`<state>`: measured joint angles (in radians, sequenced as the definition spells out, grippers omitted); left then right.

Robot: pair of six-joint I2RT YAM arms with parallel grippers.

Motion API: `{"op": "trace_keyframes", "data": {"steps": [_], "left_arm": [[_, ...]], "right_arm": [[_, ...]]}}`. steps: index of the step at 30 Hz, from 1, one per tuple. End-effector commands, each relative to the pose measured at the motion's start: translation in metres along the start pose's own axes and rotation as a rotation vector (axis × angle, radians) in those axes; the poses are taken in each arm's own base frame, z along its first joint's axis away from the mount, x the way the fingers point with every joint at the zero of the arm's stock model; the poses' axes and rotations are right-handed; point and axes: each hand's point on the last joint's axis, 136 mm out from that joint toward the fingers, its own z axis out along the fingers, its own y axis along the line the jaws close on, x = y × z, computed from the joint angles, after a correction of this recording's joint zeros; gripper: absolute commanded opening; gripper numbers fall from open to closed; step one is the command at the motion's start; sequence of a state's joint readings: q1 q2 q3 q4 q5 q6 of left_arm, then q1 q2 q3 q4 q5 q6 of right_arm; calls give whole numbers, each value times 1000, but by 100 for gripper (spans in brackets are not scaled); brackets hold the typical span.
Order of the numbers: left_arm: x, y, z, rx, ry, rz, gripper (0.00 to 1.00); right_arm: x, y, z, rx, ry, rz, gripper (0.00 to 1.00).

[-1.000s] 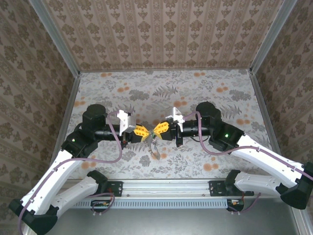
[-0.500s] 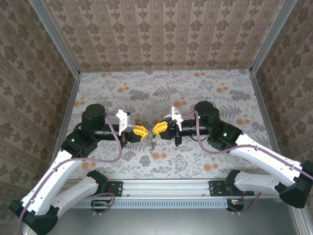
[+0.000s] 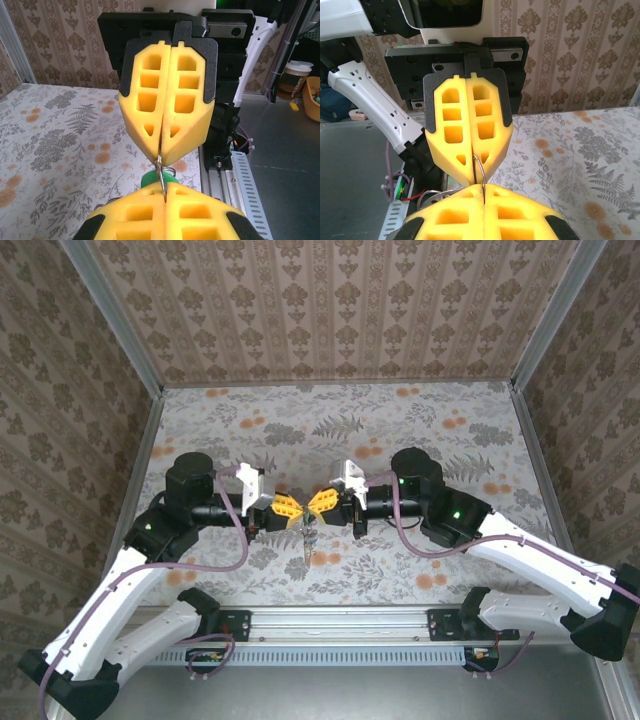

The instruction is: Put the keys on the keyring

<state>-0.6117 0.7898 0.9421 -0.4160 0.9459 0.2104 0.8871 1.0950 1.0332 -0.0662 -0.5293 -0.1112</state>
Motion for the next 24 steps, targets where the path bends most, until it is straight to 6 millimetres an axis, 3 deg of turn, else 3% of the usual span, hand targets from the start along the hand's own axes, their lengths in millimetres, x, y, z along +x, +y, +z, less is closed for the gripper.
{"op": "trace_keyframes", "data": {"steps": [1, 24], "left_arm": [[-22, -16, -4, 76, -72, 68, 0], [-28, -24, -12, 66, -95, 112, 0]], "right_arm": [[1, -11, 2, 72, 25, -37, 0], [9, -24, 2, 104, 103, 93, 0]]}}
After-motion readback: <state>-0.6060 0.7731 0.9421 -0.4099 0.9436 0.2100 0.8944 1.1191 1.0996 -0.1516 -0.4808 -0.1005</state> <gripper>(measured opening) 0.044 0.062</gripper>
